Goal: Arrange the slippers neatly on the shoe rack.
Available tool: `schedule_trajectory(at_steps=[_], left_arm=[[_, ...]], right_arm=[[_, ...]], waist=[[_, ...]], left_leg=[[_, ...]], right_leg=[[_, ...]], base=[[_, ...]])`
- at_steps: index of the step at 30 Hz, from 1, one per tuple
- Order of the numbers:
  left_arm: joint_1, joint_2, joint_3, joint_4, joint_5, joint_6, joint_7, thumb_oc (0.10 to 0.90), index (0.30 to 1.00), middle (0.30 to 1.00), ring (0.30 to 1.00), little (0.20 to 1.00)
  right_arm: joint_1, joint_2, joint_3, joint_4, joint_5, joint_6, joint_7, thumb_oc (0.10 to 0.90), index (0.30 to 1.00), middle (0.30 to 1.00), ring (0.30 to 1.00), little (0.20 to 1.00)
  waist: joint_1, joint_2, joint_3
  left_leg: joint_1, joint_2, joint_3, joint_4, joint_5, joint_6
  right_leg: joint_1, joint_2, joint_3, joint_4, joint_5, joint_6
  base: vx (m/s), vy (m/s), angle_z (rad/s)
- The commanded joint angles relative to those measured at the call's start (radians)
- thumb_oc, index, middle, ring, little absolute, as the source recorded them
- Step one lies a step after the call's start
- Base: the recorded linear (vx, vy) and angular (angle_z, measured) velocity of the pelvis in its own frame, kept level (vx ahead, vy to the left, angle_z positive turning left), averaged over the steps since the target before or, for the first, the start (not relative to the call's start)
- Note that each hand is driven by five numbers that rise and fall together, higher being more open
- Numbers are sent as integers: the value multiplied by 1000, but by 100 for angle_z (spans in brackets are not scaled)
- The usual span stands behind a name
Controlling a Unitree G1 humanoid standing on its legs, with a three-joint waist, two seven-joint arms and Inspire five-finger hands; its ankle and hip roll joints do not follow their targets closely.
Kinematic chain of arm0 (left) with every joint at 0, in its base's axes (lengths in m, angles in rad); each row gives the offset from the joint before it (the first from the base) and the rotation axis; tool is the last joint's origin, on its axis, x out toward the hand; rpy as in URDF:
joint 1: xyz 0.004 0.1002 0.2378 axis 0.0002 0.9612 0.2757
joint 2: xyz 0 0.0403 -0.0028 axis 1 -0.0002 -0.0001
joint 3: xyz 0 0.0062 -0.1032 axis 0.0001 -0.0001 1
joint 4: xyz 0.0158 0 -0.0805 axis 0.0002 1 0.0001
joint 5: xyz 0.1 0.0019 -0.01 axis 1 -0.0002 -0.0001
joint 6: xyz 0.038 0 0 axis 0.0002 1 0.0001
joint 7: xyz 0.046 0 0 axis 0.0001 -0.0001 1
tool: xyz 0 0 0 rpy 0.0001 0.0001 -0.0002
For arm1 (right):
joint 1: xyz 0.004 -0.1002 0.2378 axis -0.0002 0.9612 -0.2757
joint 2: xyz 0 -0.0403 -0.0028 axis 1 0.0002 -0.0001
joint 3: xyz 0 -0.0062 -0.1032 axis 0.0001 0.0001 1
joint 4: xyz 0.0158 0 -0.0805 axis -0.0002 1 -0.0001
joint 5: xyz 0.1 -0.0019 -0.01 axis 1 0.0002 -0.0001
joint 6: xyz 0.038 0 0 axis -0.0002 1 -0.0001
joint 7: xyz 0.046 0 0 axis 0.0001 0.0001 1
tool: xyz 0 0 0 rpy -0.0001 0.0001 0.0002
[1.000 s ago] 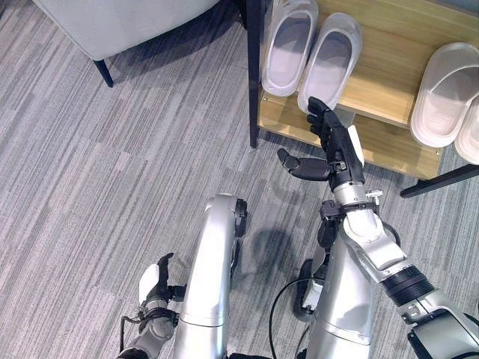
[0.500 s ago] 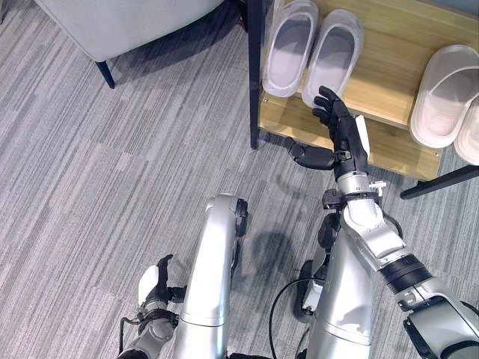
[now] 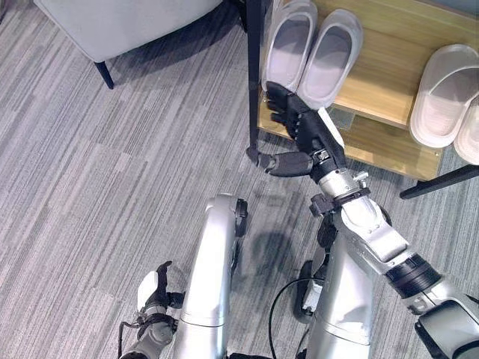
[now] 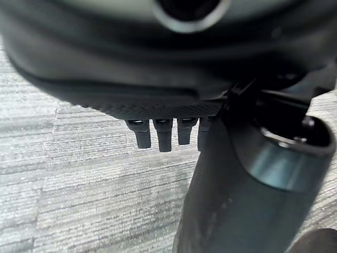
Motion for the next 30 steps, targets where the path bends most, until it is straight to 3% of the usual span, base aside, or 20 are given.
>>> schedule_trajectory(at_steps=[1,3,7,11,14,16,17,22,25,27,28,30], left_arm=[[51,-18,32,-21,-19,-17,29,800,900,900,900,900],[48,-23,58,-23,-14,-16,31,800,900,900,900,900],[6,-7,100,-62,0,-19,38,800,900,900,900,900],[-56,26,138,-179,-5,-38,7,800,900,900,900,900],[-24,30,114,-270,44,-35,-7,800,900,900,900,900],[-23,31,114,-270,44,-35,-7,800,900,900,900,900],[15,45,100,-300,101,-31,-48,800,900,900,900,900],[36,34,109,-254,125,-34,-109,800,900,900,900,900],[65,22,111,-202,126,-22,-141,800,900,900,900,900],[85,11,135,-153,97,-21,-153,800,900,900,900,900],[94,11,126,-143,104,-19,-174,800,900,900,900,900],[118,-12,118,-110,112,-16,-203,800,900,900,900,900]], right_arm=[[-7,-92,-129,-256,0,-148,14,800,900,900,900,900],[71,-112,-225,-318,-13,-185,-14,800,900,900,900,900],[219,-56,-364,-312,26,-206,-62,800,900,900,900,900],[380,71,-449,-244,59,-210,-80,800,900,900,900,900],[547,223,-435,-184,42,-212,-92,800,900,900,900,900],[549,224,-435,-185,41,-212,-92,800,900,900,900,900],[641,313,-395,-25,88,-177,-59,800,900,900,900,900],[734,351,-376,291,44,-140,-23,800,900,900,900,900],[709,380,-440,575,-61,-115,-142,800,900,900,900,900],[712,402,-490,718,-51,-109,-160,800,900,900,900,900],[718,406,-507,780,-49,-101,-153,800,900,900,900,900],[722,416,-538,948,-62,-90,-167,800,900,900,900,900]], waist=[[39,-28,-38],[18,-40,-38],[-7,-66,-38],[-35,-75,-39],[-42,-78,-148],[-43,-78,-150],[-39,-88,-198],[-39,-121,-273],[-45,-118,-308],[-52,-118,-352],[-55,-121,-368],[-50,-125,-409]], left_leg=[[47,-19,-86,46,-134,-10],[47,-21,-79,40,-127,-8],[47,-22,-57,-26,-98,-7],[47,-36,-51,-266,35,-1],[49,-29,-67,-421,111,4],[49,-30,-67,-423,113,4],[163,0,-79,-563,153,2],[464,54,-94,-882,227,-7],[671,45,-74,-1116,276,-16],[821,45,-73,-1286,320,-21],[887,41,-80,-1393,378,-24],[1044,36,-85,-1587,438,-32]], right_leg=[[-54,23,77,-50,150,-134],[-54,28,84,-56,152,-131],[-53,28,80,-114,165,-134],[6,-8,23,-329,217,-140],[22,-34,-14,-473,258,-125],[21,-34,-15,-476,260,-126],[123,-78,-55,-622,286,-111],[405,-127,-138,-961,344,-85],[601,-125,-187,-1206,406,-49],[741,-112,-225,-1382,460,-22],[807,-107,-248,-1474,516,-18],[971,-92,-275,-1661,595,5]], base=[[1,-43,3],[18,-27,5],[-4,3,4],[-125,66,16],[-44,75,12],[1,54,0],[35,65,3],[74,16,10],[141,13,14],[231,-13,5],[232,-38,2],[272,-51,7]])
